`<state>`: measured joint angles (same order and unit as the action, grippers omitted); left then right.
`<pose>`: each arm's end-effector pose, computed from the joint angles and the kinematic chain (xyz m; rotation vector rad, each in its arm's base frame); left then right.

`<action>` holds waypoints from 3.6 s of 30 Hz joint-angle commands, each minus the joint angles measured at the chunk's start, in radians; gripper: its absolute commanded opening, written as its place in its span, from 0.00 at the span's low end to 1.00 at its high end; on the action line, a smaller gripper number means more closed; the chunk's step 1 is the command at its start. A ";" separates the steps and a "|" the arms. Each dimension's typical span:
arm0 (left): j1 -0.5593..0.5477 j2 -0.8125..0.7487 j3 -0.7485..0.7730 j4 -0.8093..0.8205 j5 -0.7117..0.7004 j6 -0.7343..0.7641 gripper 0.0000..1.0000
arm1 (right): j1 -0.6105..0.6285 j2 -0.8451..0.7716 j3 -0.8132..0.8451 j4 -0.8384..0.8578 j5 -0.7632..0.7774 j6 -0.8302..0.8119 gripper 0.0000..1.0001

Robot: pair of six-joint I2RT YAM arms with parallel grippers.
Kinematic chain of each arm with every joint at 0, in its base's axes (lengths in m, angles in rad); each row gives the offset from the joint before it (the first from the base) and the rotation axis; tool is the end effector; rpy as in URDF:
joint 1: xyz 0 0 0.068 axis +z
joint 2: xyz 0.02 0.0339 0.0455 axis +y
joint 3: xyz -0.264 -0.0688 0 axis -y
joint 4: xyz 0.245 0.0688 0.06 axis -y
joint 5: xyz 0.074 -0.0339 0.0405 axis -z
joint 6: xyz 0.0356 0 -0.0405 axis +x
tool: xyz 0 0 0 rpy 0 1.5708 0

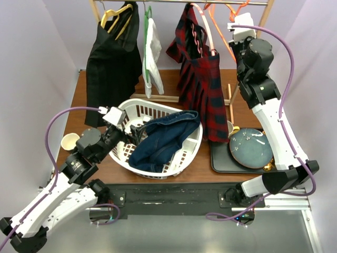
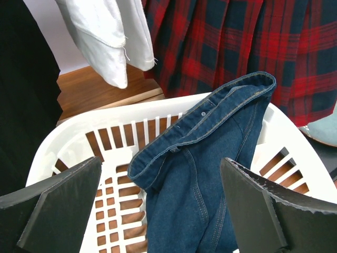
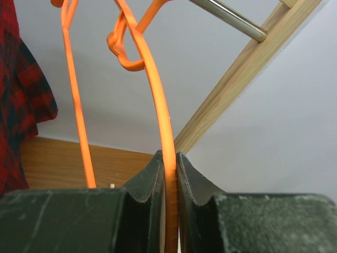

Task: Remove the skirt from the hanger

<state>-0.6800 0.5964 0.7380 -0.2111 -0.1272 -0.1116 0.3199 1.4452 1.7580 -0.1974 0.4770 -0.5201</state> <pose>0.1154 -0.0875 0.3482 0.3709 1.6216 -0.4996 0.2961 0.0809 0.5201 -0.2277 1.4713 -0.5086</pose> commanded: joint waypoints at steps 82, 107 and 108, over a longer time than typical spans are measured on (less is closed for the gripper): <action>0.011 0.046 -0.005 0.018 -0.035 0.001 1.00 | 0.186 0.116 0.383 -0.142 -0.167 0.489 0.00; 0.010 0.037 -0.005 0.016 -0.043 -0.002 1.00 | 0.185 0.075 0.400 -0.017 -0.184 0.477 0.00; 0.011 0.037 -0.003 0.016 -0.043 -0.002 1.00 | 0.185 0.070 0.400 -0.019 -0.183 0.477 0.00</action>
<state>-0.6743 0.6411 0.7376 -0.2108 -0.1608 -0.1116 0.5030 1.6123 2.0903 -0.4347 0.3008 -0.0284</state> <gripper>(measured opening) 0.997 0.150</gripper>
